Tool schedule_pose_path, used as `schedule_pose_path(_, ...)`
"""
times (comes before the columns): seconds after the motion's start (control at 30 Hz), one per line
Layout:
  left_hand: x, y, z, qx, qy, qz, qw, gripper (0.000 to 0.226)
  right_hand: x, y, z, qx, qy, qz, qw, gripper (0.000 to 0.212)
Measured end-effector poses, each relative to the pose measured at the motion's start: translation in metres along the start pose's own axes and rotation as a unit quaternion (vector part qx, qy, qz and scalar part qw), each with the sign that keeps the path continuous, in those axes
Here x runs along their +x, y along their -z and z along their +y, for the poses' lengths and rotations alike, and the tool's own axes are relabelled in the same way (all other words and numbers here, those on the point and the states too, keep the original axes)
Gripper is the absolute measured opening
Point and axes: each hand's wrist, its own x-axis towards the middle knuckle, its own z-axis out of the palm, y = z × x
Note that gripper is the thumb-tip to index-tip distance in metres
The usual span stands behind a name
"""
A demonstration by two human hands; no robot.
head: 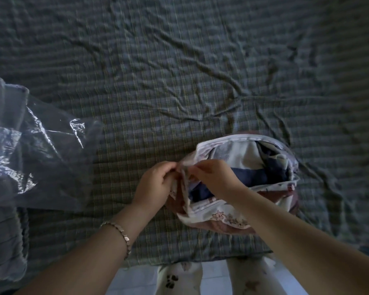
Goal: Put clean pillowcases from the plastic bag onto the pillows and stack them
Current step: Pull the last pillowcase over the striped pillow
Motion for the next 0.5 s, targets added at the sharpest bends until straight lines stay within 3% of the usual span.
schedule_pose_path(0.03, 0.002, 0.000, -0.001, 0.011, 0.033, 0.038, 0.999, 0.023, -0.002, 0.008, 0.008, -0.050, -0.007, 0.006, 0.999, 0.031)
schedule_pose_path(0.1, 0.008, 0.000, -0.003, 0.014, 0.122, 0.106, 0.987, 0.022, -0.008, 0.031, 0.035, -0.147, -0.036, 0.144, 0.978, 0.026)
schedule_pose_path(0.17, 0.016, -0.001, -0.002, 0.041, 0.180, 0.118, 0.976, 0.021, -0.015, 0.061, 0.066, -0.215, -0.090, 0.340, 0.911, 0.023)
schedule_pose_path(0.2, 0.020, -0.006, 0.003, 0.065, 0.195, 0.117, 0.972, 0.020, -0.017, 0.078, 0.085, -0.211, -0.149, 0.388, 0.885, 0.034)
schedule_pose_path(0.23, 0.022, -0.009, 0.010, 0.086, 0.201, 0.120, 0.969, 0.018, -0.018, 0.093, 0.099, -0.187, -0.234, 0.381, 0.875, 0.048)
schedule_pose_path(0.3, 0.022, -0.025, 0.032, 0.132, 0.157, 0.145, 0.968, 0.024, -0.020, 0.114, 0.129, -0.096, -0.369, 0.289, 0.878, 0.062)
schedule_pose_path(0.4, 0.019, -0.059, 0.063, 0.185, -0.013, 0.168, 0.968, 0.038, -0.025, 0.118, 0.152, 0.024, -0.349, 0.212, 0.912, 0.021)
schedule_pose_path(0.5, 0.022, -0.102, 0.094, 0.152, -0.123, 0.061, 0.979, 0.030, -0.035, 0.124, 0.162, 0.039, -0.308, 0.219, 0.925, 0.021)
